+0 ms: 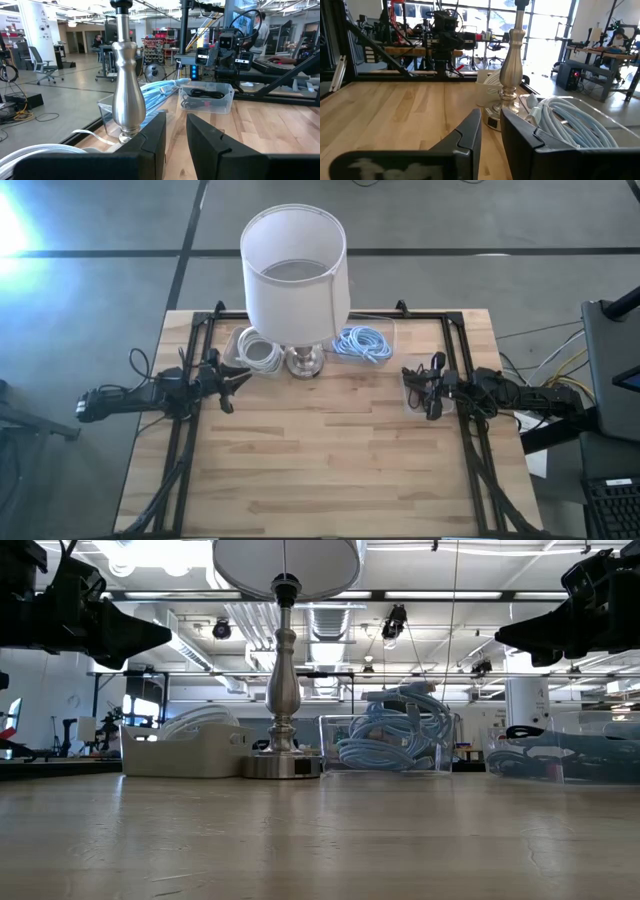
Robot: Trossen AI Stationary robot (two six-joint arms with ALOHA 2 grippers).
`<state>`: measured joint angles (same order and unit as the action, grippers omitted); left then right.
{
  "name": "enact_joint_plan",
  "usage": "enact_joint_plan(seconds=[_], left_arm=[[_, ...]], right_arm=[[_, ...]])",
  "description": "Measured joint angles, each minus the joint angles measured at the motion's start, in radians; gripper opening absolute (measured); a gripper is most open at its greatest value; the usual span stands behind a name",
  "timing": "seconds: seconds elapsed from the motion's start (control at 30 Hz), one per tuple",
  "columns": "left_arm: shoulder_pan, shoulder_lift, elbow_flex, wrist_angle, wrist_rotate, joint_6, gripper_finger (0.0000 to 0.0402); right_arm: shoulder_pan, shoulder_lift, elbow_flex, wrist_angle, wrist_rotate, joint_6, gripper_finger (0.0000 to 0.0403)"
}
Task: Pick & Place USB Port
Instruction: Return to Home Position
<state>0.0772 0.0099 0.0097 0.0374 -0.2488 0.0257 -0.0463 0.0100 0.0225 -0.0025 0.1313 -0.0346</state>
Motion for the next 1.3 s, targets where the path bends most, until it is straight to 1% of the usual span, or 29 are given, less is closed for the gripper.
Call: enact_joint_plan(seconds=[0.67, 1.13, 1.3], left_arm=[[0.0, 0.0, 0.0, 0.0, 0.0, 0.0, 0.0081], [0.0, 0.0, 0.0, 0.0, 0.0, 0.0, 0.0081], [0.0, 0.0, 0.0, 0.0, 0.0, 0.0, 0.008]], right_arm=[[0.0, 0.0, 0.0, 0.0, 0.0, -0.001, 0.0091], [-0.001, 0.0, 0.0, 0.0, 0.0, 0.0, 0.0069], [-0.001, 0.0, 0.0, 0.0, 0.0, -0.001, 0.0071]])
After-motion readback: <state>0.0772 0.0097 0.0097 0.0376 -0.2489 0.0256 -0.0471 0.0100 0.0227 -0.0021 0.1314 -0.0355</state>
